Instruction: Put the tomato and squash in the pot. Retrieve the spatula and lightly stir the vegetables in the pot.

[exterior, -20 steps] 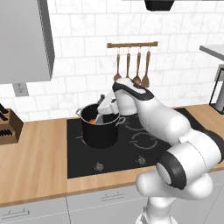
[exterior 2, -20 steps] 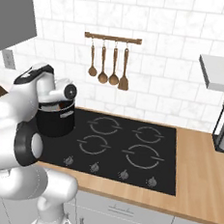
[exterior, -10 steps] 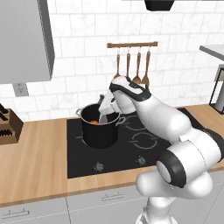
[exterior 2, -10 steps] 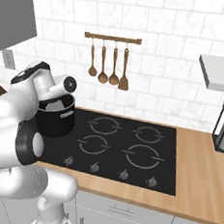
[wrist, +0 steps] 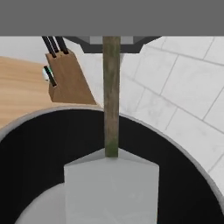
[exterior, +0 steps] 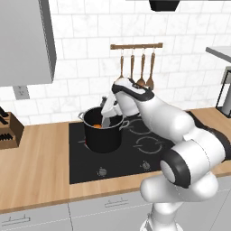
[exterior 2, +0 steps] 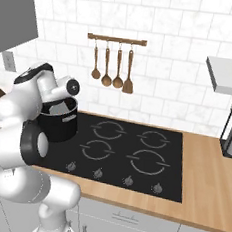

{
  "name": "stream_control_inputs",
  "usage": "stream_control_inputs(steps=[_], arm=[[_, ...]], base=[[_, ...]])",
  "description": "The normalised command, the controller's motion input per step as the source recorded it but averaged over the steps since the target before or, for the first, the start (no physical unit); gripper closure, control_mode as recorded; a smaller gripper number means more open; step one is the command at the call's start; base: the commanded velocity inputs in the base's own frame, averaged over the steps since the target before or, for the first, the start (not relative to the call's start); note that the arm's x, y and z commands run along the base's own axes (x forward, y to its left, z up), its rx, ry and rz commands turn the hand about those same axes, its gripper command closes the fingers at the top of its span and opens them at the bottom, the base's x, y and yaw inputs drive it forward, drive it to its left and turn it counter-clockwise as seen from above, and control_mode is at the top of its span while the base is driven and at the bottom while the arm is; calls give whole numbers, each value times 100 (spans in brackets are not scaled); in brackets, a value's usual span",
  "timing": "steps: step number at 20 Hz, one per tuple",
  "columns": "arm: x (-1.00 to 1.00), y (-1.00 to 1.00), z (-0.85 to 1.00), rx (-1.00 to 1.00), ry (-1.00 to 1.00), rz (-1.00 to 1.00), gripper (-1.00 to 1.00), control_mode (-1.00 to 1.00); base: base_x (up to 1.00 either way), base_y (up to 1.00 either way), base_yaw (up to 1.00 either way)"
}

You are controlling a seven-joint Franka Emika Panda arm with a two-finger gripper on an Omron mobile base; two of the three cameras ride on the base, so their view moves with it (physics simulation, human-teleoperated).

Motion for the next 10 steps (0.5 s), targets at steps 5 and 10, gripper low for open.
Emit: stream_control_inputs(steps=[5, 10], arm=[[17, 0, -42, 0, -20, 0, 100, -100], [5, 0, -32, 0, -18, 0, 100, -100]], base=[[0, 0, 0], [0, 0, 0]])
